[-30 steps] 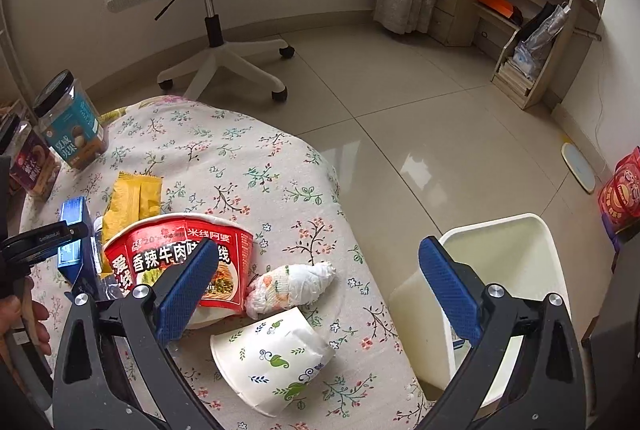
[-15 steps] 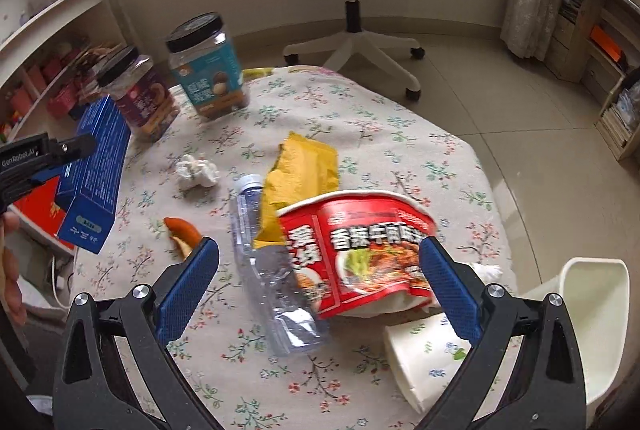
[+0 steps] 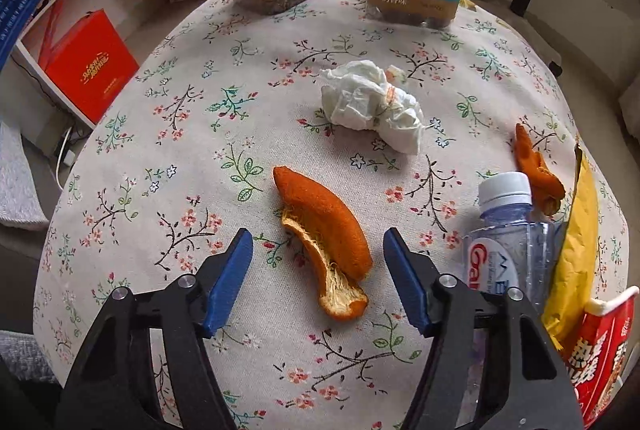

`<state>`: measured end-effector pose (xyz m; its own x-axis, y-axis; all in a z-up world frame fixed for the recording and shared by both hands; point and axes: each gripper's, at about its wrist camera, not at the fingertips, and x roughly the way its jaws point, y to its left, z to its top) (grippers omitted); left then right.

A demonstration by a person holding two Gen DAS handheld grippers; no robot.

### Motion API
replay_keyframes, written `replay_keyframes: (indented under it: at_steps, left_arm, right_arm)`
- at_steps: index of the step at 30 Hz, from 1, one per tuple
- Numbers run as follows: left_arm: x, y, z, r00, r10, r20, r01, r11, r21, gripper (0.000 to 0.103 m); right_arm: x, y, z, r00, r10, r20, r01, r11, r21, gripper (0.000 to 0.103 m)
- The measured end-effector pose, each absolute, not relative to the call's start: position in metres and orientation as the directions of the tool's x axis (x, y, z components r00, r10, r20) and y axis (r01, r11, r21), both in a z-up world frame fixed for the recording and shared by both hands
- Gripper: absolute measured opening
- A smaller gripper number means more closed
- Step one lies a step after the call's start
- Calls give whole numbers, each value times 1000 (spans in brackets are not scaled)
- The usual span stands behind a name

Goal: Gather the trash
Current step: 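Grasp the blue box with the left gripper while the right grasps the orange peel, then drop the orange peel into the bin with the right gripper while the left drops the box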

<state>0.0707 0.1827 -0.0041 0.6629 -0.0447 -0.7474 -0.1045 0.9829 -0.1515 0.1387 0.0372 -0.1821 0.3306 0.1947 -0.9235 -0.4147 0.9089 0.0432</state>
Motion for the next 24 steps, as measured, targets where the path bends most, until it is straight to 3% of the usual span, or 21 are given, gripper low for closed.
replay_keyframes:
  at_steps: [2,3,4,11,24]
  left_arm:
    - [70,183,-4,664,-44,-747,-103,983,-150,45]
    - [70,182,-5,662,-44,-748,-101,984,-148,45]
    - [71,182,-6,660,-45,-750,-102,984,-148,45]
    - [70,179,-10,654,-67,-754,-97,980,-171,45]
    - [42,106,-19,679,-125,-724,43,991,-130,45]
  right_arm:
    - [139,39,-180,358,192,-914,-421,907,25,44]
    - [139,36,-178,345,207,-916,-417,908,48,20]
    - [139,33,-175,338,220,-915,-404,912,70,16]
    - [111,-3,-117,455,245,-856,-320,942,99,14]
    - [43,-88,-47,681,1,-732,-48,998,-43,14]
